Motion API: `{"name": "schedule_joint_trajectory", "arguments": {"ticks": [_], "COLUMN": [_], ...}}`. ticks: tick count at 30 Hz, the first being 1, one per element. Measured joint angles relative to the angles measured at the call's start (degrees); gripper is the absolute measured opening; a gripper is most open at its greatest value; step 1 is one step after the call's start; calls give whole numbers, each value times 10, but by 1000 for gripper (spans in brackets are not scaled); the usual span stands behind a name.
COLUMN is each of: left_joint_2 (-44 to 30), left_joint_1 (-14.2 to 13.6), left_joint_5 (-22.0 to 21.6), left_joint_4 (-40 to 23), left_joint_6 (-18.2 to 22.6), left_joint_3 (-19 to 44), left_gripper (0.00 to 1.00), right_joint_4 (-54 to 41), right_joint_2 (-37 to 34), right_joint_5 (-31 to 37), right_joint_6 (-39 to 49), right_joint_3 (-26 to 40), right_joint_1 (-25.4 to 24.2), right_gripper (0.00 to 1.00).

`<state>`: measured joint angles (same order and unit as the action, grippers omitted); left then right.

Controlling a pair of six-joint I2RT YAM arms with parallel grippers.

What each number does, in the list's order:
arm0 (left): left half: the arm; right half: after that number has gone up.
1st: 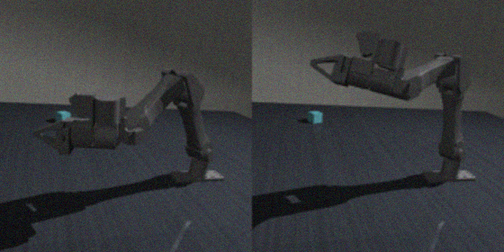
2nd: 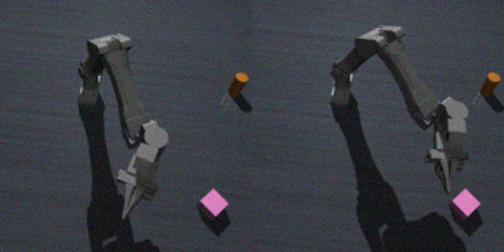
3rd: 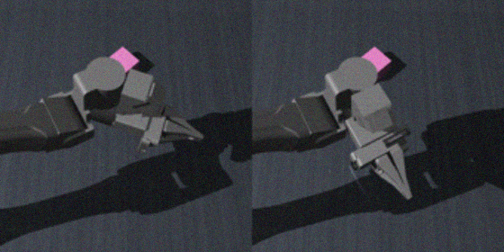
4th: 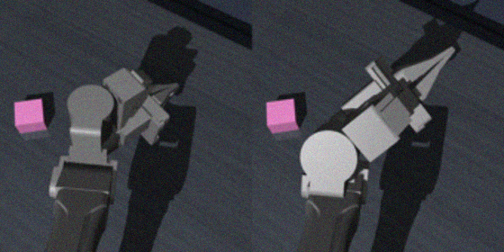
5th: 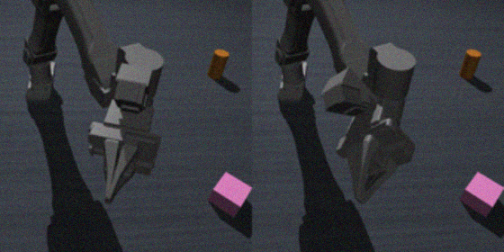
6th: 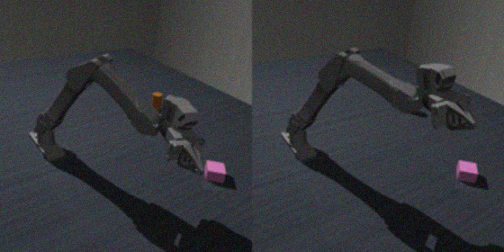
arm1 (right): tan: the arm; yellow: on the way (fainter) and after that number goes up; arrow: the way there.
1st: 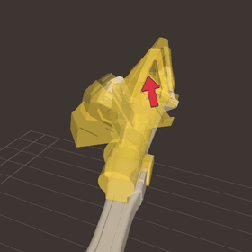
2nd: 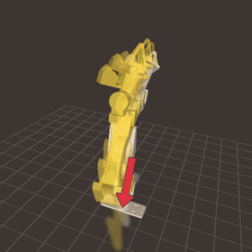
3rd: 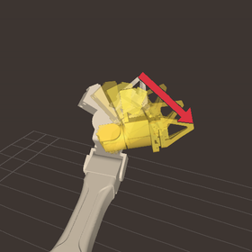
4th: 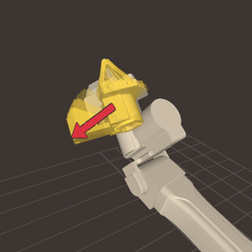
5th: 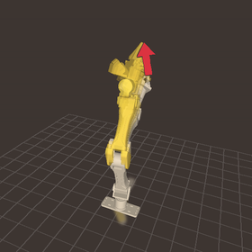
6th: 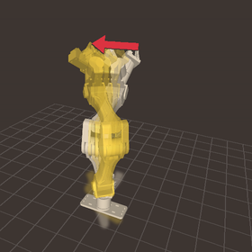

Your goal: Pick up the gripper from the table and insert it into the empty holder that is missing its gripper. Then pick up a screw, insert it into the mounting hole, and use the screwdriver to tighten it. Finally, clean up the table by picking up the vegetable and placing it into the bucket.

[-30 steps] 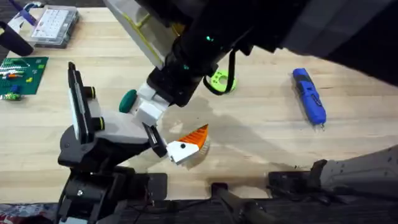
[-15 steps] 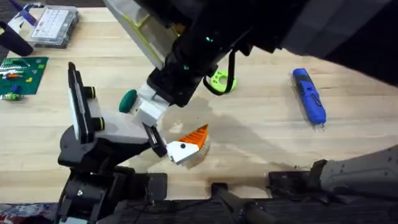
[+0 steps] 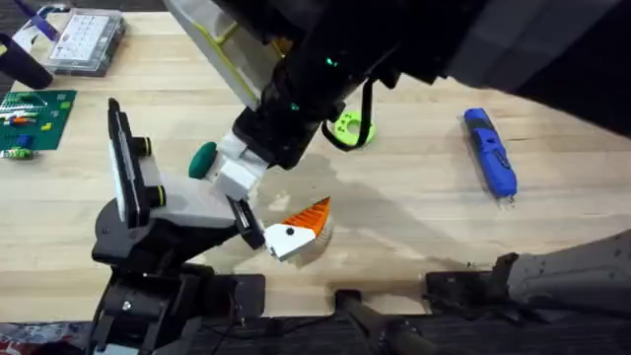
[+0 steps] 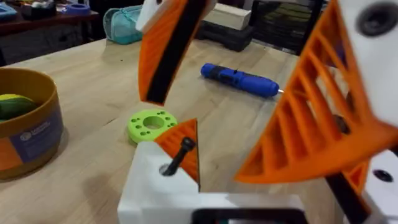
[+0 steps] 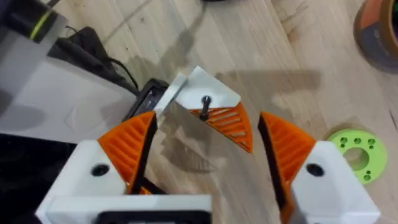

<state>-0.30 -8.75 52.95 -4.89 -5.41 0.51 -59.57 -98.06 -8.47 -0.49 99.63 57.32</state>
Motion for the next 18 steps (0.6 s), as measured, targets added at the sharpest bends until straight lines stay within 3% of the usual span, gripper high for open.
{"name": "schedule_joint_trajectory", "arguments": {"ticks": [5, 9, 13, 18], "left_joint_2": [0, 0, 0, 0], "left_joint_1": [0, 0, 0, 0], "left_joint_5": [0, 0, 0, 0], "left_joint_4": [0, 0, 0, 0], "left_joint_6": [0, 0, 0, 0], "left_joint_3": [0, 0, 0, 0], "left_gripper": [991, 990, 991, 990], "right_joint_4": [0, 0, 2, 9], "right_joint_2": [0, 0, 0, 0], "right_joint_5": [0, 0, 0, 0], "right_joint_6": [0, -5, -6, -6], "right_joint_3": [0, 0, 0, 0], "right_joint_1": [0, 0, 0, 0], "right_gripper": [800, 230, 184, 227]}}
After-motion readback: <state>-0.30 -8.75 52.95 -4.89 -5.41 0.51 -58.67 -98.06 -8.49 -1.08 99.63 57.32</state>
